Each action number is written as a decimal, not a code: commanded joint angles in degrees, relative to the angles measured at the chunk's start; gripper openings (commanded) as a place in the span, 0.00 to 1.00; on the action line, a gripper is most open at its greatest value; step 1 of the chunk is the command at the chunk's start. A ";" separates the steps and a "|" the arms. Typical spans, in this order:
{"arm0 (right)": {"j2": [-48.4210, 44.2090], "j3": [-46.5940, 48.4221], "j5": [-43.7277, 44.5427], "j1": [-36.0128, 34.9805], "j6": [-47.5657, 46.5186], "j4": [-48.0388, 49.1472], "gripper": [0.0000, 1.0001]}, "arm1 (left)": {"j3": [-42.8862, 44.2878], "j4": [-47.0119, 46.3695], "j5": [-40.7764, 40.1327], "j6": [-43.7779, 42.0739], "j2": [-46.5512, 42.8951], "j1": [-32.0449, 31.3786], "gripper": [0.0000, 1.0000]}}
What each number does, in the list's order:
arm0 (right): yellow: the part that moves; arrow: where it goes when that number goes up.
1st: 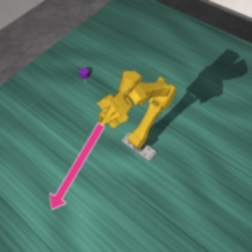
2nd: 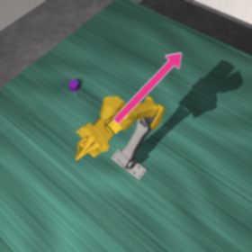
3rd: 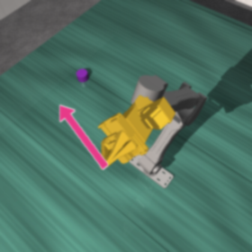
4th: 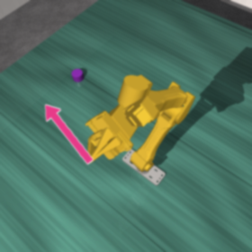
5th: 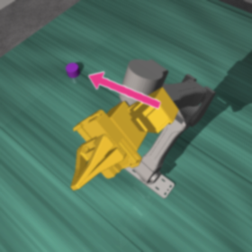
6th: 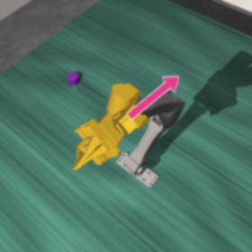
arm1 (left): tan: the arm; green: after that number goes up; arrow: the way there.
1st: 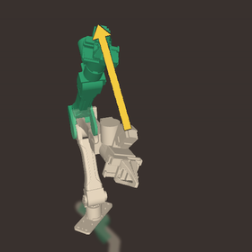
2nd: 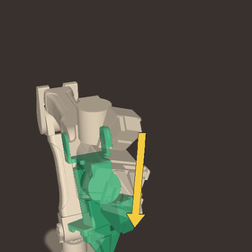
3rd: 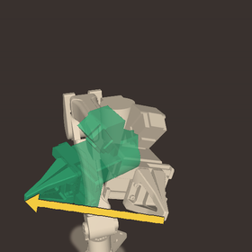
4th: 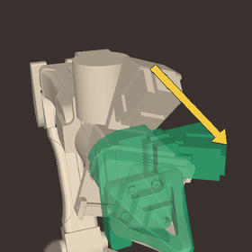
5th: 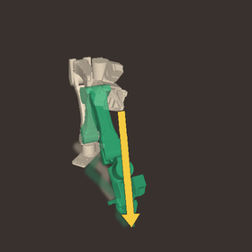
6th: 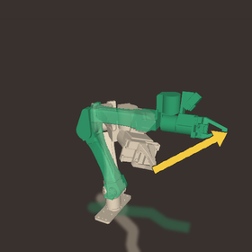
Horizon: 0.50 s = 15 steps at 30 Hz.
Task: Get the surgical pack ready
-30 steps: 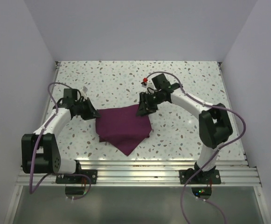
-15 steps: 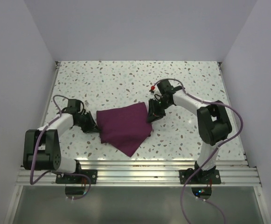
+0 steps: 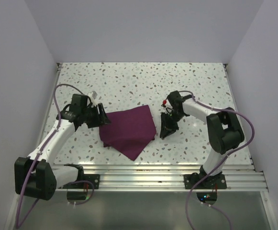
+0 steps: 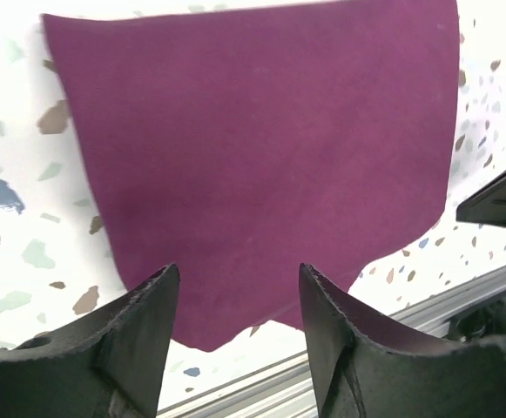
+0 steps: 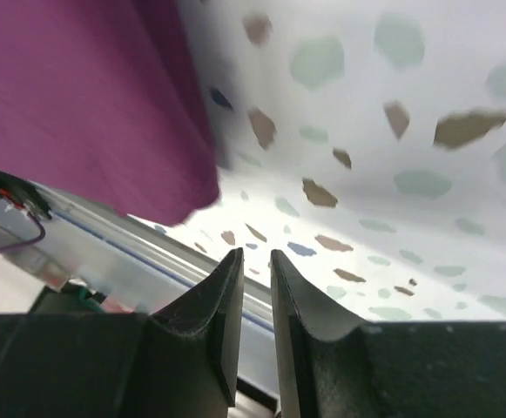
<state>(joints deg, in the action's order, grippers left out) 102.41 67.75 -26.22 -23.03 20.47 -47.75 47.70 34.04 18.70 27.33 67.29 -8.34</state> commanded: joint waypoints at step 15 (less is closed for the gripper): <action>-3.01 -20.11 -12.11 -2.37 29.62 34.45 0.16 | 9.69 -0.47 -20.80 -4.65 0.48 -12.48 0.72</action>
<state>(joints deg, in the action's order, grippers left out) 97.69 48.16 -37.08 -24.86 41.74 -24.75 55.09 34.83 3.27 25.04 67.40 -18.61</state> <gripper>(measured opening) 0.163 0.715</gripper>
